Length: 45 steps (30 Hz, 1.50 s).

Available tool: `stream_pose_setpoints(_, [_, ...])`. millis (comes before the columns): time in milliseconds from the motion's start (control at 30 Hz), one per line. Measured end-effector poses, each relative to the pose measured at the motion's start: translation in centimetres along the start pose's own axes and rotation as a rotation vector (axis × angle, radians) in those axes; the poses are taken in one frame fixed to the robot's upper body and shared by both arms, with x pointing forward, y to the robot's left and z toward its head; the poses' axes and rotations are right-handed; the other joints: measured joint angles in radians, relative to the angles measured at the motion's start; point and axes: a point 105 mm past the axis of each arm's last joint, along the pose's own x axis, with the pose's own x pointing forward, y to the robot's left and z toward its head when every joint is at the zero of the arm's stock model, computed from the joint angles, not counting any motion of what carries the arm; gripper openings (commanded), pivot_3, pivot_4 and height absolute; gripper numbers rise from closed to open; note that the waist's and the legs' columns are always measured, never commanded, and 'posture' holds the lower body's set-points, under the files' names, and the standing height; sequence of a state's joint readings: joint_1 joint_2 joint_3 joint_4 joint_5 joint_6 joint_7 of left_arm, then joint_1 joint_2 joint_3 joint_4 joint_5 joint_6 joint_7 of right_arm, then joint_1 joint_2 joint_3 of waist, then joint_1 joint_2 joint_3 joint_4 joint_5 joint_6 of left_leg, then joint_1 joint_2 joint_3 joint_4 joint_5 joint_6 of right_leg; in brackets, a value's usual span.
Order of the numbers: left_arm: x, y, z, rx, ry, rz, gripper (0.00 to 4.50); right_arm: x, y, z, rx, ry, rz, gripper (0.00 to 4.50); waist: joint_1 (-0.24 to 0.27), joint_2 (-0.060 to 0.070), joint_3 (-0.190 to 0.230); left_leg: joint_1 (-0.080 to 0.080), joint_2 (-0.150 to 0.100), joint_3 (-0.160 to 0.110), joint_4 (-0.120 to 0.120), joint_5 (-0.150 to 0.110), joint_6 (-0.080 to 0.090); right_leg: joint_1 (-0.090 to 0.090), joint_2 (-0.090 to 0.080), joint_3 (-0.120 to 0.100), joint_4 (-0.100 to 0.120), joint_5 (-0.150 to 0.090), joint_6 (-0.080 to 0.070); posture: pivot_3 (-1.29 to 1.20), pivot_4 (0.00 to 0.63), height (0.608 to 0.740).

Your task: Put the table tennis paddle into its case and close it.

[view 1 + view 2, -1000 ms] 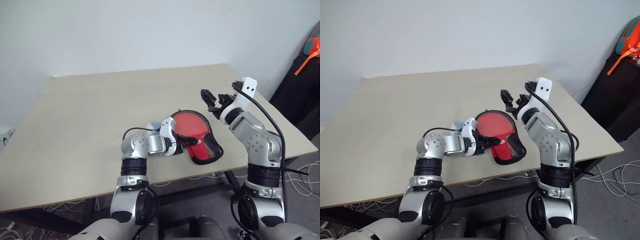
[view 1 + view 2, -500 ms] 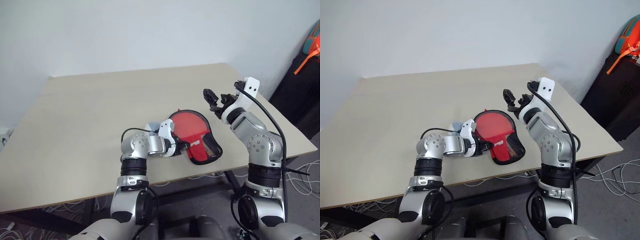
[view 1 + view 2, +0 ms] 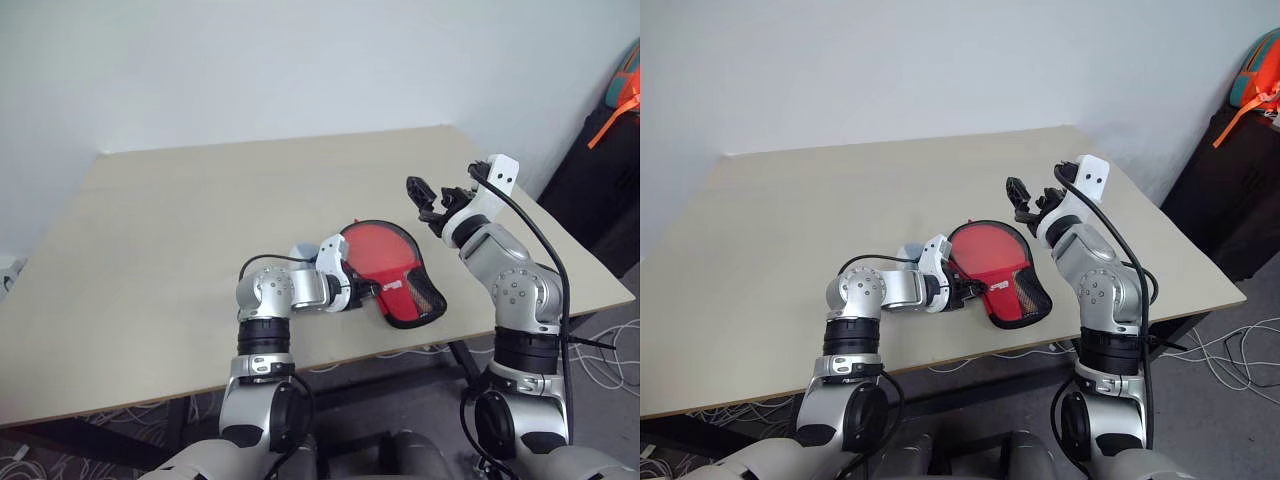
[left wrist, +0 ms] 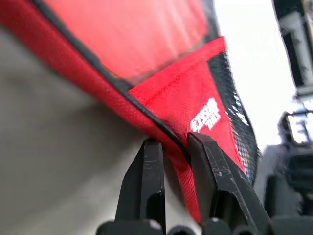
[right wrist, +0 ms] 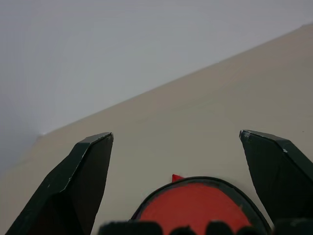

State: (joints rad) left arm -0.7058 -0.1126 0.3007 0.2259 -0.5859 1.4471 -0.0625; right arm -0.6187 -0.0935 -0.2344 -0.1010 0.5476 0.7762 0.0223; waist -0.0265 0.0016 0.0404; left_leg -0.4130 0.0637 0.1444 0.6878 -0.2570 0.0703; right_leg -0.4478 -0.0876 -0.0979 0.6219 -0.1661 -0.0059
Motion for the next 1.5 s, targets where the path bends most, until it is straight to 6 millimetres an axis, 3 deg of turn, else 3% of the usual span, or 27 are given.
stream_pose_setpoints(200, [-2.0, -0.2, -0.1, -0.014, 0.025, -0.038, 0.78, 0.1, 0.2, -0.2, 0.000, 0.005, 0.006, 4.50, 0.000, 0.000, 0.000, 0.000, 0.000, 0.000, -0.001, 0.000, 0.000, 0.000, 0.000, 0.000, 0.000, 0.000, 0.000, 0.00, 0.000, 0.724])
stream_pose_setpoints(433, [-4.2, 2.7, -0.4, -0.071, -0.031, 0.007, 0.78, 0.2, 0.2, -0.3, 0.000, 0.008, 0.009, 4.50, 0.000, 0.000, 0.000, 0.000, 0.001, 0.000, -0.002, 0.000, -0.001, -0.001, 0.000, 0.001, 0.000, 0.000, 0.000, 0.00, 0.000, 0.724])
stream_pose_setpoints(567, [-3.9, 3.0, -0.9, -0.095, -0.030, 0.026, 0.78, 0.3, 0.2, -0.6, 0.000, 0.016, 0.011, 4.50, 0.002, 0.000, 0.000, 0.000, 0.000, 0.000, -0.001, 0.000, -0.001, 0.000, 0.000, 0.000, 0.000, 0.000, 0.000, 0.00, 0.000, 0.724])
stream_pose_setpoints(667, [-3.6, 1.5, -0.7, -0.070, -0.048, -0.008, 1.33, 0.6, 0.5, -1.1, -0.012, 0.032, 0.024, 4.50, 0.000, 0.000, 0.000, 0.000, 0.000, 0.001, -0.002, 0.000, -0.001, -0.001, 0.000, 0.001, 0.000, 0.000, 0.000, 0.00, 0.000, 0.724])
stream_pose_setpoints(900, [-6.2, 1.7, 1.4, 0.056, -0.140, 0.059, 3.77, 0.7, 0.8, -1.2, -0.024, 0.034, 0.033, 4.50, -0.020, 0.000, 0.000, 0.000, 0.001, 0.002, -0.005, 0.004, -0.007, -0.003, 0.001, 0.002, 0.000, 0.000, 0.000, 0.00, 0.000, 0.724])
stream_pose_setpoints(1033, [-7.0, 1.3, 1.6, 0.081, -0.159, 0.029, 3.77, 0.7, 1.1, -1.4, -0.019, 0.036, 0.040, 4.50, -0.019, 0.000, 0.000, 0.000, 0.001, 0.002, -0.005, 0.004, -0.007, -0.002, 0.001, 0.002, 0.000, 0.000, 0.000, 0.00, 0.000, 0.724])
stream_pose_setpoints(1233, [-5.7, -0.4, 0.7, 0.063, -0.117, -0.060, 3.77, 0.7, 1.2, -1.4, -0.017, 0.034, 0.041, 4.50, -0.020, 0.000, 0.000, 0.000, 0.000, 0.002, -0.005, 0.004, -0.007, -0.002, 0.000, 0.002, 0.000, 0.000, 0.000, 0.00, 0.000, 0.724])
stream_pose_setpoints(1433, [-2.8, -0.1, -0.6, -0.097, -0.029, -0.007, 3.77, 0.8, 1.2, -1.4, -0.023, 0.031, 0.036, 4.50, -0.019, -0.001, 0.000, 0.000, 0.000, 0.002, -0.004, 0.001, -0.002, -0.002, 0.001, 0.002, -0.001, 0.000, 0.000, 0.00, 0.000, 0.724])
stream_pose_setpoints(1500, [-2.7, 1.1, -0.8, -0.139, -0.018, 0.063, 3.77, 0.8, 1.1, -1.4, -0.022, 0.030, 0.034, 4.50, -0.021, -0.001, 0.000, 0.000, 0.000, 0.002, -0.005, 0.001, -0.002, -0.002, 0.001, 0.003, -0.001, 0.000, 0.000, 0.00, 0.000, 0.724])
